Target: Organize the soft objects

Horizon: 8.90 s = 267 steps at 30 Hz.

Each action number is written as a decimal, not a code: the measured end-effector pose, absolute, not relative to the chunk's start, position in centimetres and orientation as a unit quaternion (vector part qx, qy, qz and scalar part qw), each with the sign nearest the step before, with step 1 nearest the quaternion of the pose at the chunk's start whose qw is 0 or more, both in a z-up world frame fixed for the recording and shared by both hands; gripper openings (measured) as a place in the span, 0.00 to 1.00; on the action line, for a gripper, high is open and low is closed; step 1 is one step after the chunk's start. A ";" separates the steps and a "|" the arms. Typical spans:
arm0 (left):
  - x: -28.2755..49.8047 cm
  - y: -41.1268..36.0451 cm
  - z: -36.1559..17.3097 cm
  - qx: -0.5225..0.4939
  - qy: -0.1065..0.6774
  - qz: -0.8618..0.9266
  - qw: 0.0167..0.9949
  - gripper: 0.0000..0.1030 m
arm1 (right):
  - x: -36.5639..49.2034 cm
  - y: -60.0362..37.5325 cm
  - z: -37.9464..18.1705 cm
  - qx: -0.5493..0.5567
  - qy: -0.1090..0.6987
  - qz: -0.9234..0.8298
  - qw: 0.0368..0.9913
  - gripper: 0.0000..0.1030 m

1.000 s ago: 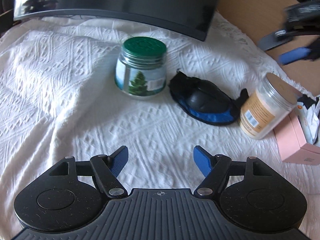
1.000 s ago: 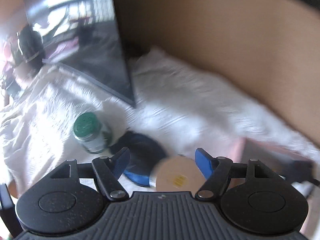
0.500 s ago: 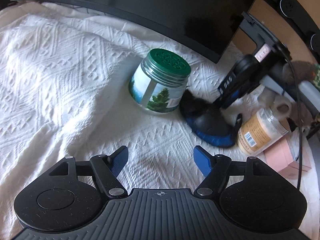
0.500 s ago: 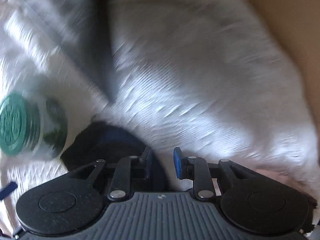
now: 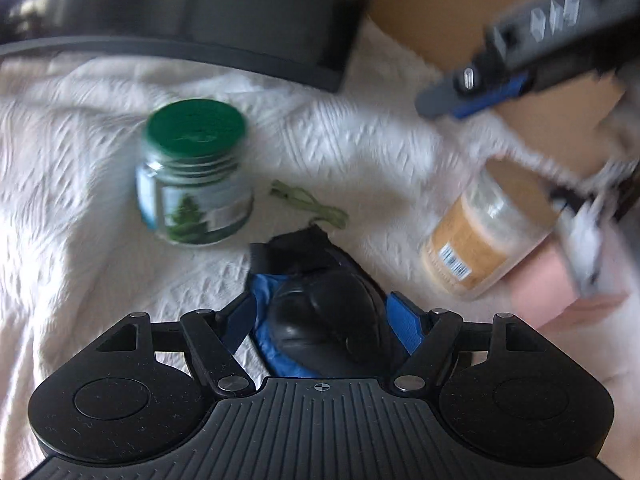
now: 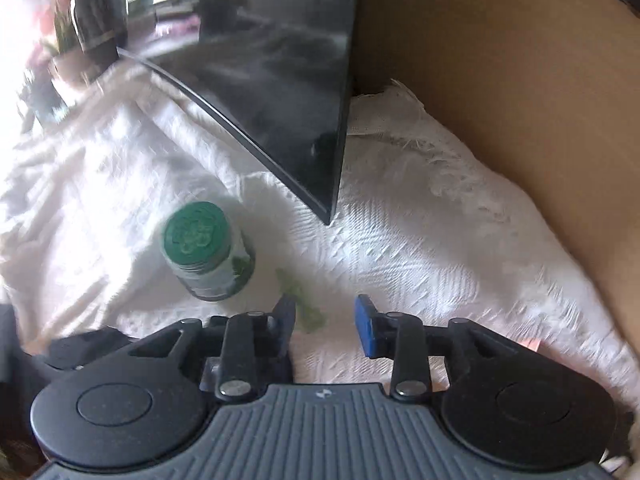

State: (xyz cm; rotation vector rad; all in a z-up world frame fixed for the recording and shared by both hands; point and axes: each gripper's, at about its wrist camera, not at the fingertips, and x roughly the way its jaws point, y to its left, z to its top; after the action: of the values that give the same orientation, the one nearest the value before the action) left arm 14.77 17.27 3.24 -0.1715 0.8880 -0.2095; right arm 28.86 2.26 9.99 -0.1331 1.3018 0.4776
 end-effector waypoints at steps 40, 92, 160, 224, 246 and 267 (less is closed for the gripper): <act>12.4 20.3 2.0 -0.109 0.431 -0.070 0.893 0.80 | 33.0 9.3 0.2 -0.170 0.668 0.286 0.666 0.54; 16.2 16.1 13.9 0.077 0.304 -0.084 0.946 0.79 | 29.4 -0.4 13.7 0.021 0.572 0.231 0.787 0.20; 25.3 -6.6 9.2 -0.009 0.410 -0.309 0.858 0.64 | 11.4 -24.1 5.7 0.094 0.447 -0.017 0.890 0.45; 0.7 3.1 -1.2 -0.023 0.317 -0.009 0.948 0.70 | 2.6 -15.0 1.5 -0.019 0.499 0.041 0.866 1.00; 0.3 3.0 -1.3 -0.019 0.311 -0.003 0.950 0.69 | 1.7 -15.8 1.4 -0.020 0.459 0.065 0.886 1.00; 0.3 3.0 -1.3 -0.019 0.311 -0.004 0.950 0.69 | 1.6 -15.8 1.4 -0.021 0.459 0.065 0.886 1.00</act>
State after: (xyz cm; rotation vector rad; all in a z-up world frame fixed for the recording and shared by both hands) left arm 0.31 3.04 -1.34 -0.0385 0.6329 -0.0079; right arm 1.62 -15.83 1.45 -0.0427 0.9556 0.1342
